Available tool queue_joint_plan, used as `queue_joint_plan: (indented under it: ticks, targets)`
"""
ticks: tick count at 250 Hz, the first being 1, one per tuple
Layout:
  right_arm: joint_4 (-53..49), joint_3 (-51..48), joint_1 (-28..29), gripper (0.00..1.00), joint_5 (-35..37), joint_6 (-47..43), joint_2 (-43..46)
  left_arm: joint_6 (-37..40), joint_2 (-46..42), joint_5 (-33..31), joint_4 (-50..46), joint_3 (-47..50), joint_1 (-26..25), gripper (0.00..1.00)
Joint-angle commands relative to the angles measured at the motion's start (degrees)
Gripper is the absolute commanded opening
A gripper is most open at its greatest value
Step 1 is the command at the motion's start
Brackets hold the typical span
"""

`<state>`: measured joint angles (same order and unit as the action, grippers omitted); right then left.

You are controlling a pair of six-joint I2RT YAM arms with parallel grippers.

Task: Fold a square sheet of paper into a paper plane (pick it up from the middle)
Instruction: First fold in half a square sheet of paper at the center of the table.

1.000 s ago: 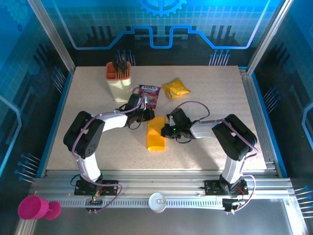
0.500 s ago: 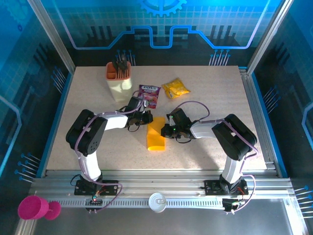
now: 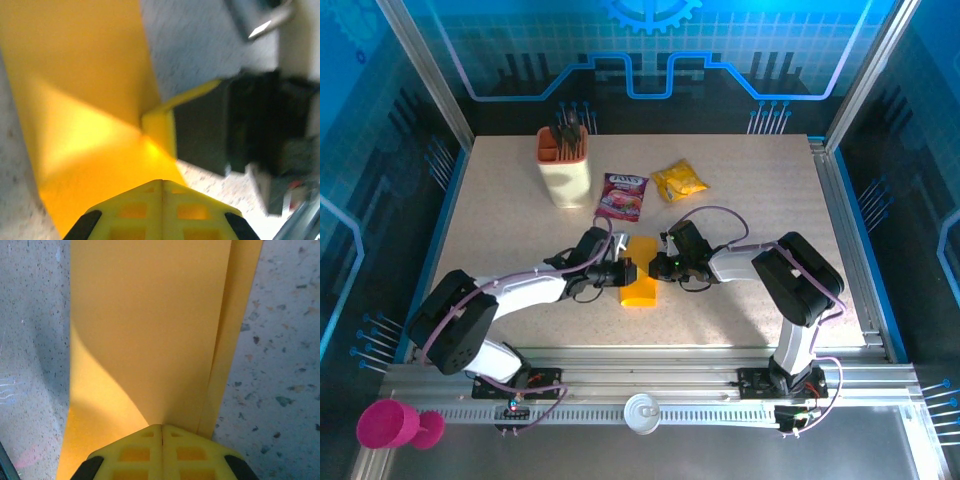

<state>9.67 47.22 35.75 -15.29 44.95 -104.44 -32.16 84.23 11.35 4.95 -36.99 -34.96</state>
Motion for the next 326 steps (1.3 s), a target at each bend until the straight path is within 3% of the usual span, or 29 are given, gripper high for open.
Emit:
queue_joint_plan:
  ticks: [1, 144, 189, 247, 326]
  targets:
    - [-8.70, -3.01, -0.73, 0.00, 5.65, -1.16, -5.23, -2.02, -1.57, -1.16, 0.11, 2.24, -0.37, 0.05]
    - [-9.34, -2.15, -0.85, 0.00, 5.36, -1.71, -5.50, -2.99, 2.51, -1.97, 3.04, 8.83, -2.96, 0.04]
    - [-9.16, -2.03, -0.96, 0.00, 4.84, -2.58, -5.51, -4.02, 0.08, -1.49, 2.33, 9.39, -3.29, 0.04]
    - [-8.13, -1.18, -3.11, 0.00, 1.64, -8.70, -4.81, -3.10, -7.08, -4.79, -3.71, 0.01, -1.10, 0.10]
    - [-11.82, 0.90, -5.92, 0.00, 0.52, -14.16, -5.95, 3.45, 4.49, -0.68, -5.94, -13.33, 6.72, 0.09]
